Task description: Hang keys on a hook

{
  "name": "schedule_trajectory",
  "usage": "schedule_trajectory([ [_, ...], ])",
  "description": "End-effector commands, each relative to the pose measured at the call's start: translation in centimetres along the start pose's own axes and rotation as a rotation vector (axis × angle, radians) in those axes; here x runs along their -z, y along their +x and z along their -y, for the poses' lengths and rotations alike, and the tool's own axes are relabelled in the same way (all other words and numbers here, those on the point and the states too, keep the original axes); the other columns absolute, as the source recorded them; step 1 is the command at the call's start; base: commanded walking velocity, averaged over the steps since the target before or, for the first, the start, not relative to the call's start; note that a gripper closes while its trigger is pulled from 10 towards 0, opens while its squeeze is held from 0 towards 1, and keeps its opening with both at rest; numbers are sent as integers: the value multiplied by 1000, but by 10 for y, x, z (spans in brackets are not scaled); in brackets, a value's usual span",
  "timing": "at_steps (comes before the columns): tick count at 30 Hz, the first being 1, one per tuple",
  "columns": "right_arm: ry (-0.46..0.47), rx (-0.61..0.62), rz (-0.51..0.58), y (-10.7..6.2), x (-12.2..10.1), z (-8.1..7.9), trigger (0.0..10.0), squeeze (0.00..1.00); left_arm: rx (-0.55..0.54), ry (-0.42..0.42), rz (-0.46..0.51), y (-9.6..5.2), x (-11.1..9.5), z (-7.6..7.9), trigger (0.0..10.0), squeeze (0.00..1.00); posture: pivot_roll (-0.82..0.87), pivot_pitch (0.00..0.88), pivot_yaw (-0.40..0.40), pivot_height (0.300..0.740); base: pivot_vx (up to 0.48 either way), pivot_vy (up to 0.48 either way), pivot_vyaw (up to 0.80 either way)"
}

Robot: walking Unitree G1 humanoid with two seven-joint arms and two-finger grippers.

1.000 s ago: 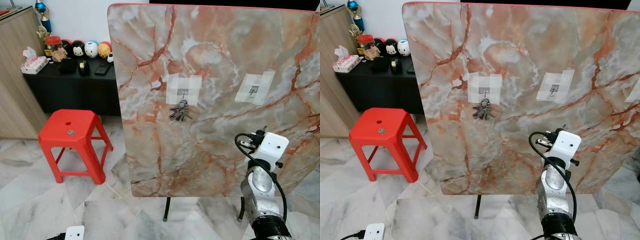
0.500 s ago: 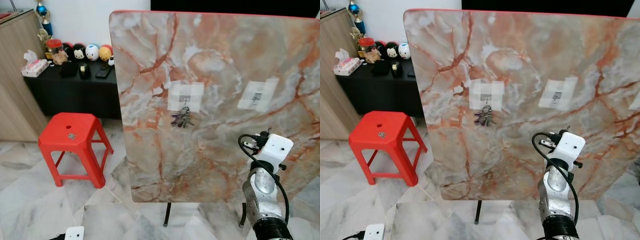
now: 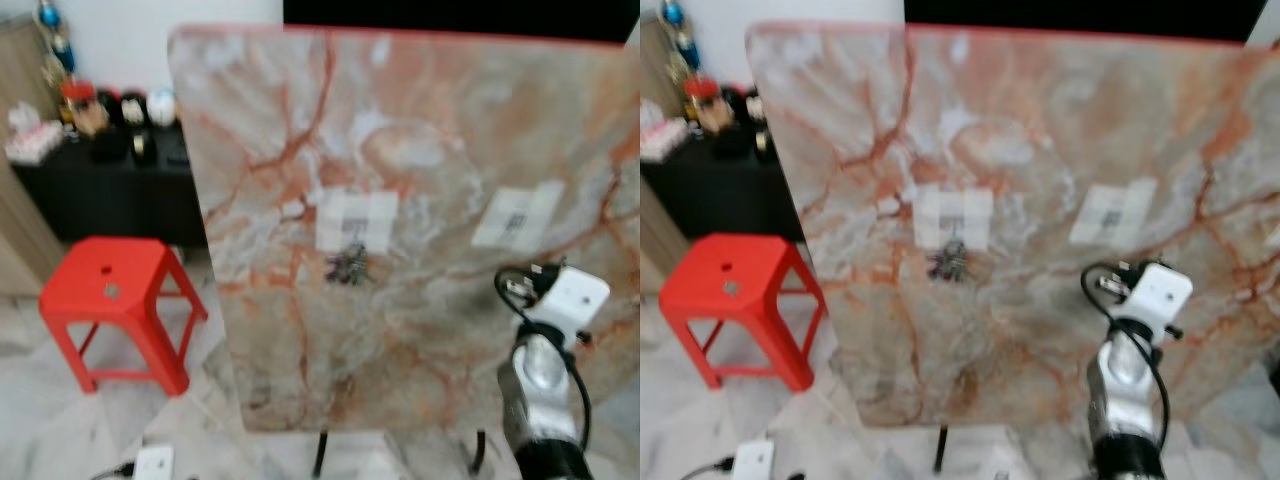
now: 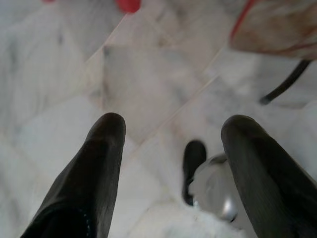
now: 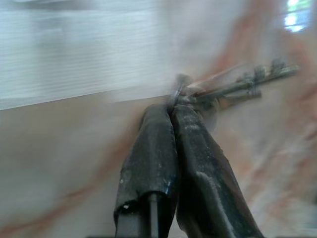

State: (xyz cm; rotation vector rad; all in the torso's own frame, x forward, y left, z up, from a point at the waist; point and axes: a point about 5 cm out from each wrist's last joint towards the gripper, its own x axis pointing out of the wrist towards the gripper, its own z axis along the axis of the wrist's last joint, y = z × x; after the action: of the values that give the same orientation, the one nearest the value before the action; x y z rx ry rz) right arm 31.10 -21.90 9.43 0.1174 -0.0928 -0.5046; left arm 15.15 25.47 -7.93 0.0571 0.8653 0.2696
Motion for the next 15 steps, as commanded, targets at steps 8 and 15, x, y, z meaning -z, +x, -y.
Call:
schedule_trajectory([
  [8,-116,80,89,-9,-10,12,10000,0,6,-8,-36,-3,10,3,10000,0,129,0,-70,740,0,0,0],
  [15,-376,-36,260,-19,-28,-3,10000,0,9,-7,-42,-3,12,2,10000,0,124,0,-68,740,0,0,0],
])
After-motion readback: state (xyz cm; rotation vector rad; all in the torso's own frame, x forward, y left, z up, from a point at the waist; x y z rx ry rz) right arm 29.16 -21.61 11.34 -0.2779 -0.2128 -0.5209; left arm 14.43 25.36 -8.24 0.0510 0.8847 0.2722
